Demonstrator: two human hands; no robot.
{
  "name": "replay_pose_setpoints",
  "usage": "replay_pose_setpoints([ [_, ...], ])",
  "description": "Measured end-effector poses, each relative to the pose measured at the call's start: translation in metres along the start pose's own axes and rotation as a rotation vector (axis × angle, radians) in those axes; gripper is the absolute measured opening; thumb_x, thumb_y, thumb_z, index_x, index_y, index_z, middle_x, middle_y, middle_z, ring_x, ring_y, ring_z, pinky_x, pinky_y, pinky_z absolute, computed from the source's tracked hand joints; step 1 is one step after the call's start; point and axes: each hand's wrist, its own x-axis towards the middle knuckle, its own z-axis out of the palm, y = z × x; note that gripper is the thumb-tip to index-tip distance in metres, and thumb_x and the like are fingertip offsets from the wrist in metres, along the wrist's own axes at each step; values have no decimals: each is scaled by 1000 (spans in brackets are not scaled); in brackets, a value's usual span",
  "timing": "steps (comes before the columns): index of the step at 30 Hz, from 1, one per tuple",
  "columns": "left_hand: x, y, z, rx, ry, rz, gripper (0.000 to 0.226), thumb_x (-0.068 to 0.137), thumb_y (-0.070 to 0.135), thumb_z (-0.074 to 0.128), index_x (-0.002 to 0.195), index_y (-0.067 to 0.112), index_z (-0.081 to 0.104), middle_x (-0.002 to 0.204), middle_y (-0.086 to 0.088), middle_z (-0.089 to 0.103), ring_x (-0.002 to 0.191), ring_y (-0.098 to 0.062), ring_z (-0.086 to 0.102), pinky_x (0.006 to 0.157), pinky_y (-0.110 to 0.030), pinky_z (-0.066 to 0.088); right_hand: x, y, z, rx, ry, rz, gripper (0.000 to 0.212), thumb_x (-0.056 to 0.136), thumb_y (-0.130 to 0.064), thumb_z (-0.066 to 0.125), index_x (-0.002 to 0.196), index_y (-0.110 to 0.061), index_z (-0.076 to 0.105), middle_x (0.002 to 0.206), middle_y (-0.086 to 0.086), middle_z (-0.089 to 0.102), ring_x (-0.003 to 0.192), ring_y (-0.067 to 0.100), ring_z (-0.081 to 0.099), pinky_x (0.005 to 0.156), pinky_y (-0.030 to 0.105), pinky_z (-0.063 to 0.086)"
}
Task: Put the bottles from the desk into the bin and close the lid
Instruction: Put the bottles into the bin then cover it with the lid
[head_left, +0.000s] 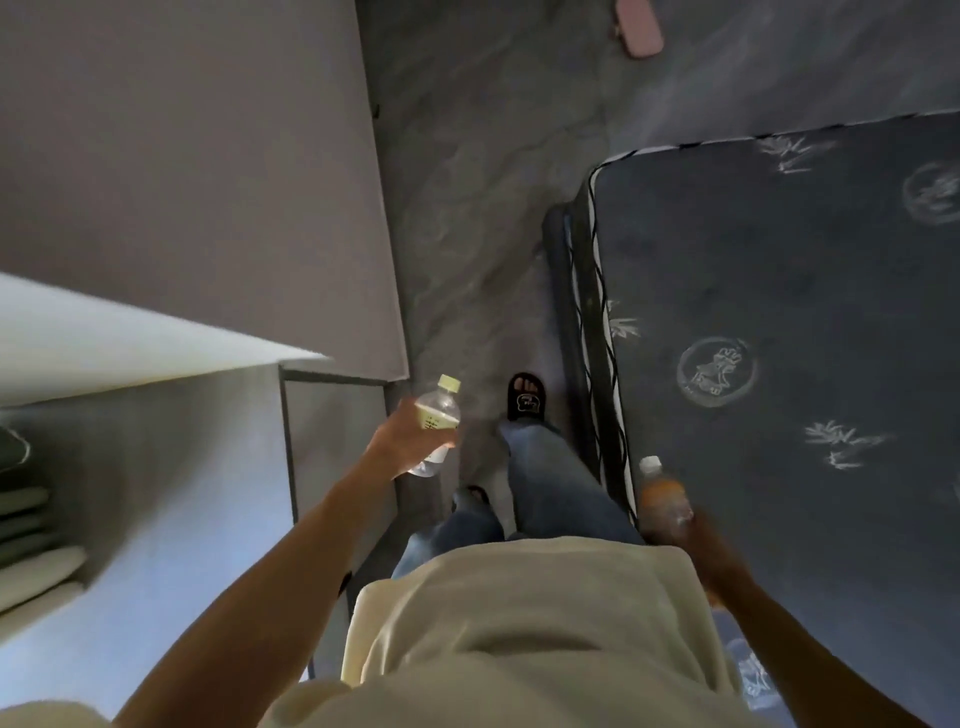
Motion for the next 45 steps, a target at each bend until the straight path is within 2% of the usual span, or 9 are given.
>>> replay_pose_setpoints([
  [3, 17, 19, -14, -1, 14, -43, 46, 73, 9, 85, 116, 9, 70, 88, -4, 72, 93, -31, 72, 67, -22, 51, 26, -62, -32, -31, -27, -24, 45, 70, -31, 86, 101, -7, 64, 93, 14, 67, 91, 35, 66, 68, 38, 48],
  [7, 34, 21, -36, 14, 58, -182, 64, 73, 25, 90, 125, -1, 64, 112, -20, 72, 110, -40, 69, 91, -43, 55, 69, -161, -66, -81, -24, -131, 38, 74, -23, 86, 98, -2, 66, 91, 18, 67, 82, 27, 62, 68, 36, 44],
  [11, 42, 15, -58, 36, 6, -282, 48, 82, 18, 82, 115, -13, 67, 106, -35, 71, 104, -51, 68, 95, -56, 54, 99, -264, -92, -192, -5, -247, 55, 75, -41, 83, 113, -6, 63, 92, 7, 62, 87, 28, 64, 74, 36, 45],
  [14, 52, 16, -76, 23, -25, -354, 45, 85, 24, 78, 114, -8, 66, 105, -31, 71, 100, -47, 69, 96, -52, 56, 121, -330, -106, -172, -6, -278, 66, 73, -46, 82, 122, -9, 58, 103, 10, 65, 100, 33, 67, 80, 39, 48],
  [18, 81, 49, -109, -25, -81, -378, 38, 81, 31, 79, 94, -3, 70, 82, -16, 67, 81, -31, 66, 74, -31, 50, 145, -399, -115, -163, 1, -295, 75, 74, -46, 83, 133, -13, 51, 120, 12, 64, 107, 31, 63, 87, 41, 49],
  [24, 150, 146, -181, -73, -11, -369, 66, 56, 38, 76, 112, 4, 74, 108, -19, 75, 102, -34, 72, 75, -32, 48, 160, -442, -123, -234, 4, -194, 77, 76, -44, 81, 139, -13, 48, 131, 16, 60, 117, 35, 60, 95, 45, 46],
  [32, 248, 325, -247, 24, -37, -91, 35, 59, 40, 78, 91, 34, 67, 86, 7, 72, 81, -16, 71, 59, -24, 49, 168, -438, -154, -177, -19, 21, 66, 73, -49, 80, 124, -12, 60, 117, 16, 70, 108, 37, 66, 86, 38, 50],
  [39, 316, 444, -294, 156, -79, 25, 45, 52, 42, 72, 95, 31, 69, 87, 8, 72, 83, -12, 70, 58, -22, 47, 204, -490, -203, -5, -2, 76, 54, 64, -61, 56, 98, -20, 65, 103, 14, 73, 88, 31, 62, 78, 37, 45],
  [45, 359, 487, -335, 226, -55, -27, 44, 60, 31, 81, 101, 16, 73, 92, -7, 76, 86, -25, 74, 69, -31, 55, 269, -588, -265, -8, 53, 51, 69, 72, -43, 85, 124, -6, 60, 120, 21, 69, 110, 40, 65, 83, 37, 46],
])
